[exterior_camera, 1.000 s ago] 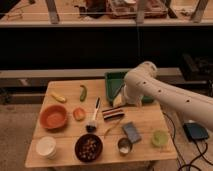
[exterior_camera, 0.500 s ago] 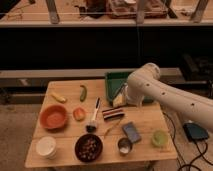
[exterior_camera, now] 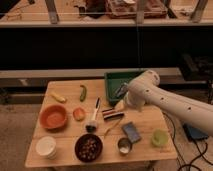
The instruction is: Place sponge in metal cup
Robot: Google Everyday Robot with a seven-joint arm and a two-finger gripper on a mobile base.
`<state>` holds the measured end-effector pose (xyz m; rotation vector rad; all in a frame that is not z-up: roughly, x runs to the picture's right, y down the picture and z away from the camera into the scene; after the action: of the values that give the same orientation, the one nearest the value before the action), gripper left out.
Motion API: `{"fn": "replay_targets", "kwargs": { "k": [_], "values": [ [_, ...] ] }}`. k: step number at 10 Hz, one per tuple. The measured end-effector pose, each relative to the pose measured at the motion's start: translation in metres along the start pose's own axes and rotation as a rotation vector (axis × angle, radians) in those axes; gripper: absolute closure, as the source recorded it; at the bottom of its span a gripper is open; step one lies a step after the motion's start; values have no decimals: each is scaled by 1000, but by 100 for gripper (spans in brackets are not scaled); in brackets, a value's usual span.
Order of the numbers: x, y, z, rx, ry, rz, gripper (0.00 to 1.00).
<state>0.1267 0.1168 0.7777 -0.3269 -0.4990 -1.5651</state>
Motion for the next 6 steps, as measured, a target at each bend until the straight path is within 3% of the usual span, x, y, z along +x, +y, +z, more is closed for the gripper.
{"fn": "replay_targets", "kwargs": {
  "k": [2, 6],
  "values": [
    [-13, 8, 22, -43, -39, -32, 24],
    [-39, 18, 56, -66, -74, -75, 24]
  ]
}}
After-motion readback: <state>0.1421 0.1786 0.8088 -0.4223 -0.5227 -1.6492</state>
